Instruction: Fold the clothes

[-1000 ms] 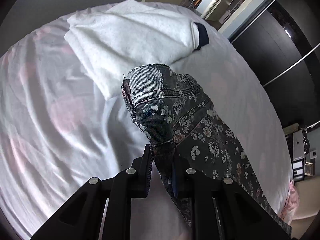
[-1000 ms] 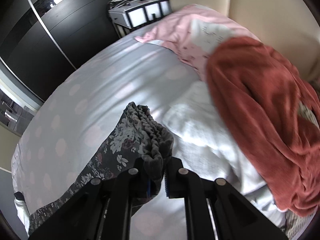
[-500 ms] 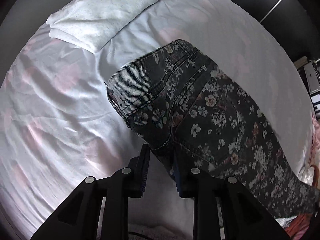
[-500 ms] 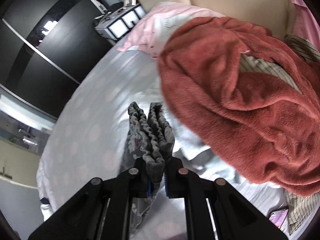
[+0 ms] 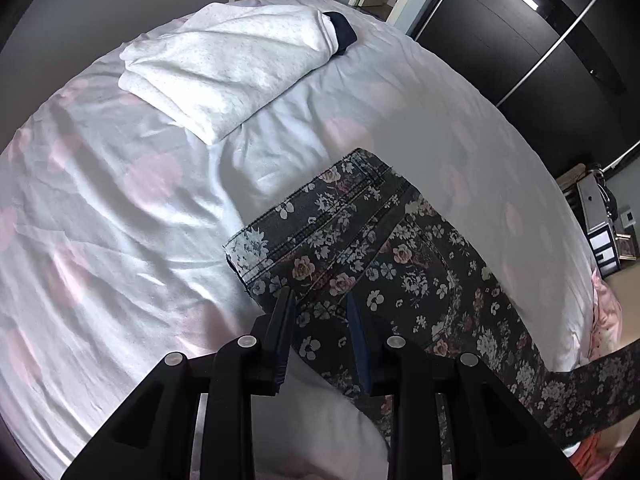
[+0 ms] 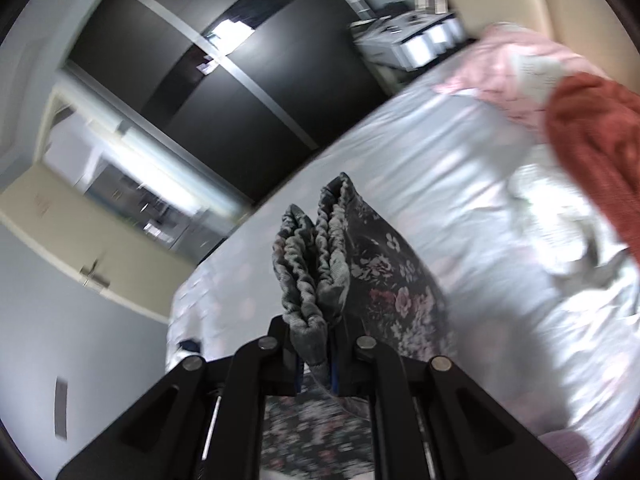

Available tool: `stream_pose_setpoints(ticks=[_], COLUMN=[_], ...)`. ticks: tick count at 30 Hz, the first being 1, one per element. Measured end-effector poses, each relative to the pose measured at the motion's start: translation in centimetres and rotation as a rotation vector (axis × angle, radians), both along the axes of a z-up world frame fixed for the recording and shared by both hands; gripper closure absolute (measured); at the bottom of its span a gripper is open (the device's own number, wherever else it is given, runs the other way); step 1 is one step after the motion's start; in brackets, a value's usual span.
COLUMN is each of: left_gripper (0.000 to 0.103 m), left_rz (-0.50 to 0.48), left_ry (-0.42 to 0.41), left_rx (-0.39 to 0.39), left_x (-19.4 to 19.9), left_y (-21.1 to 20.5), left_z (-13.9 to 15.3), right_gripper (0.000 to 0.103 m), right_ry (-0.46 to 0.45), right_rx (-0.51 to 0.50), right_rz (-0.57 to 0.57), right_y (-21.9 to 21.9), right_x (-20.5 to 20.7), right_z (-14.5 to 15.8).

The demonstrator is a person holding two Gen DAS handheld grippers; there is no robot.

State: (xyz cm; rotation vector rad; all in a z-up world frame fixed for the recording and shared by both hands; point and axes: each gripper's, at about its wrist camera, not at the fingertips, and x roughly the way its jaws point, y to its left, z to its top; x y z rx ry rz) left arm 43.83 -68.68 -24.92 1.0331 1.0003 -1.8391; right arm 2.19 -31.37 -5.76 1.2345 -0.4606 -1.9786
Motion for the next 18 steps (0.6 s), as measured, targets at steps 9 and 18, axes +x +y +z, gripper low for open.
stream_pose_setpoints(ticks=[9, 18], left_gripper=[0.074, 0.074], left_rz=[0.008, 0.028], left_ry=[0.009, 0.018], left_rx=[-0.104, -0.076], left_x=[0.3, 0.3], left_y=[-1.1, -3.0], left_z=[0.6, -1.1], right_gripper=[0.095, 0.095], right_ry=[0.033, 0.168], right_rx=[0.040, 0.160], right_rz=[0.253, 0.565], right_y=[-17.3, -32.1], right_x=[13.7, 27.2], right_z=[-6.4, -16.0])
